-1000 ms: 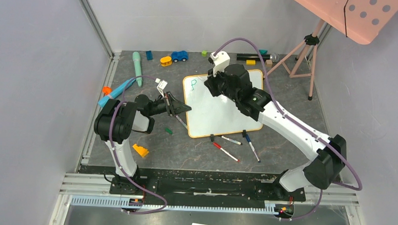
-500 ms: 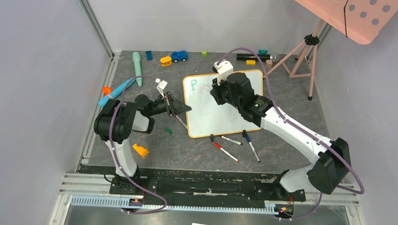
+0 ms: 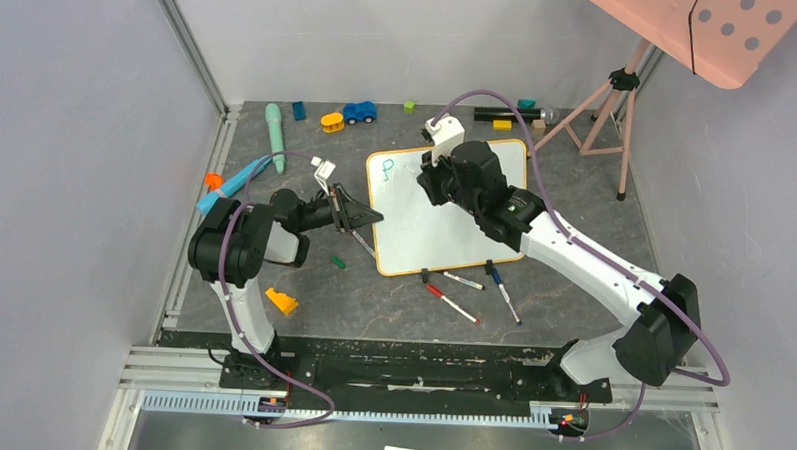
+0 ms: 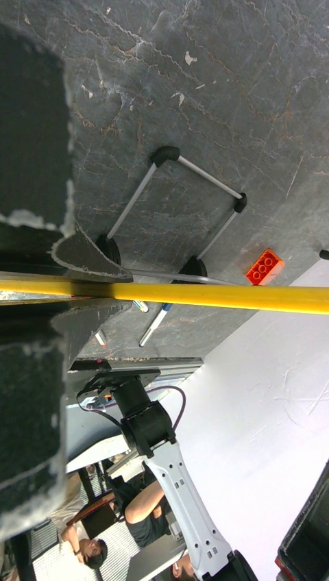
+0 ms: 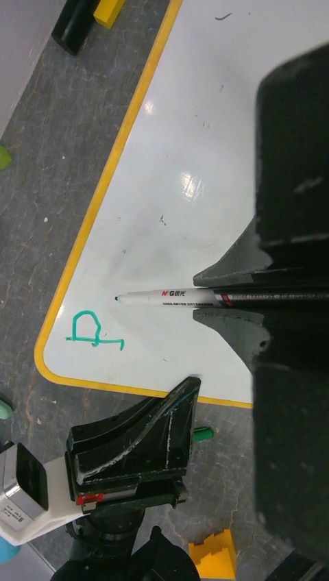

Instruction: Write a sentence on the whiteboard

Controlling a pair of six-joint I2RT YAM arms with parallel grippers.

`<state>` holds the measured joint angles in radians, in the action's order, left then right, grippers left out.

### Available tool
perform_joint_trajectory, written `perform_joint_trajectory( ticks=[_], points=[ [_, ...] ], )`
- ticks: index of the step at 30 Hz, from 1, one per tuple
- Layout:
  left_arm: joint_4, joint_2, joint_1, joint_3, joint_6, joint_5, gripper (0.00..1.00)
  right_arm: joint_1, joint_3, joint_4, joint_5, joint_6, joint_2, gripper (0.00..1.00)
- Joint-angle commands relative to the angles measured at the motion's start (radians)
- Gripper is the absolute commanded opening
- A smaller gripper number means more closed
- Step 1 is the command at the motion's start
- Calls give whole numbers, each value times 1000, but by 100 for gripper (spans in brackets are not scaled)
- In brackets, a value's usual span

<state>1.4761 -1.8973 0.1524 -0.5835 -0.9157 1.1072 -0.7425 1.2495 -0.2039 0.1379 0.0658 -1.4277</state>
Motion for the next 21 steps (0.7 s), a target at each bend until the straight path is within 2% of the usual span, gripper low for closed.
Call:
perform_joint_trajectory(
  ticks=[1,21],
  points=[
    [81,23,-3,-23,15,16,2,-4,52,24,32,-14,-10,0],
    [81,23,-4,-21,14,13,2,-4,112,3,-4,-19,-76,0]
  ],
)
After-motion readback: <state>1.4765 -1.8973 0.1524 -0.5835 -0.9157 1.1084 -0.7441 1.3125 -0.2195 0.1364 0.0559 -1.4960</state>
